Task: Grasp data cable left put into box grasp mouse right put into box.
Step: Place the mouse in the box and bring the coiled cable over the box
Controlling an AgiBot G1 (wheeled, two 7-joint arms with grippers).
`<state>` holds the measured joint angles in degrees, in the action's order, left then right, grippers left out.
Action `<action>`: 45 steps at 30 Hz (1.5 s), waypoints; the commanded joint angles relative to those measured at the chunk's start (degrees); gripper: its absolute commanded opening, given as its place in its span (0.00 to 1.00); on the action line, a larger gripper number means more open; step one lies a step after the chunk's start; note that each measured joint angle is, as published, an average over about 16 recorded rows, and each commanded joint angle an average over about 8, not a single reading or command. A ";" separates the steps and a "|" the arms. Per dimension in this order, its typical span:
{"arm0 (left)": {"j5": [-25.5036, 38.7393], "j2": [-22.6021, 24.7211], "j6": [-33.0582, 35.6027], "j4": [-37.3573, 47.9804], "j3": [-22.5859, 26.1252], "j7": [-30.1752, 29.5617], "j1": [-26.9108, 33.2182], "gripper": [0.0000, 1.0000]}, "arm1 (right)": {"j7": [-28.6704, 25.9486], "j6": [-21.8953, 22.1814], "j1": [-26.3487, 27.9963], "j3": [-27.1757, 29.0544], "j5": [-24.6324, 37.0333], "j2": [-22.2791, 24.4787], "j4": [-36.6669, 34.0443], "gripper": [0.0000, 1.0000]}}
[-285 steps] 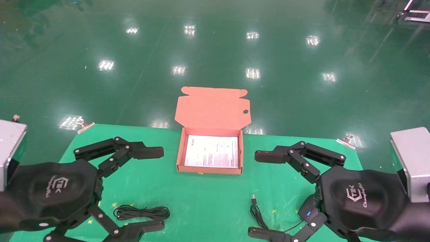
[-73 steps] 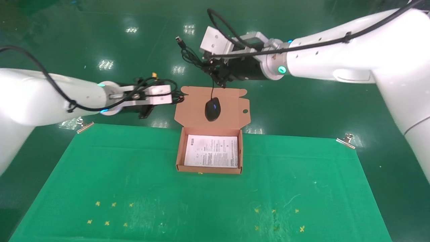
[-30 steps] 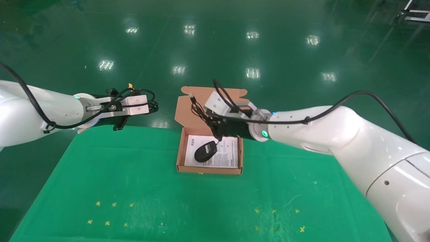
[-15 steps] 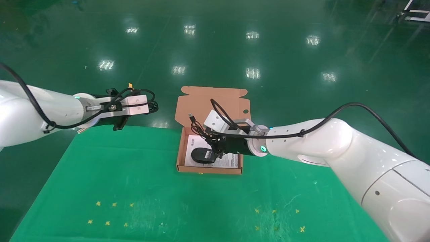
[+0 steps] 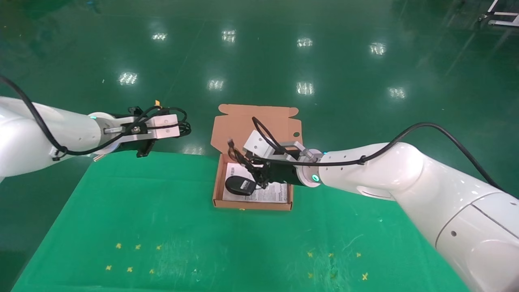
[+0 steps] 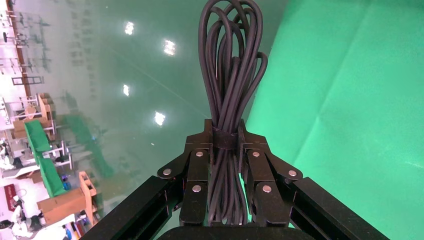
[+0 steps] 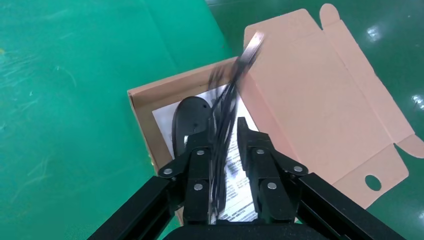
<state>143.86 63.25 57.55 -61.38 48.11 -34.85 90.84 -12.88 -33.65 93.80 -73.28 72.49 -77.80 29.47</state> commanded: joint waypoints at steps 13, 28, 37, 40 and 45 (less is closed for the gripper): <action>-7.59 4.28 -5.76 3.35 0.59 6.48 -3.44 0.00 | -1.35 1.68 1.69 0.04 0.47 4.71 3.88 1.00; -19.54 14.58 -22.38 20.30 3.51 24.15 -5.86 0.00 | -7.10 3.10 4.33 -1.16 3.57 16.43 14.40 1.00; -31.80 15.34 -27.40 22.85 10.15 30.79 -5.49 0.00 | -14.45 4.49 5.14 -3.32 7.26 22.74 22.64 1.00; -35.27 15.41 -28.97 23.03 12.68 31.75 -5.21 0.00 | -17.00 4.76 5.65 -4.15 8.82 24.23 24.86 1.00; -39.51 15.50 -31.14 23.21 16.04 32.45 -4.67 0.49 | -20.08 4.88 6.42 -5.26 10.95 25.66 27.30 1.00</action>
<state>105.24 78.73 26.90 -38.26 63.51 -2.53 86.08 -32.23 -28.74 100.04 -78.30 82.99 -52.49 56.23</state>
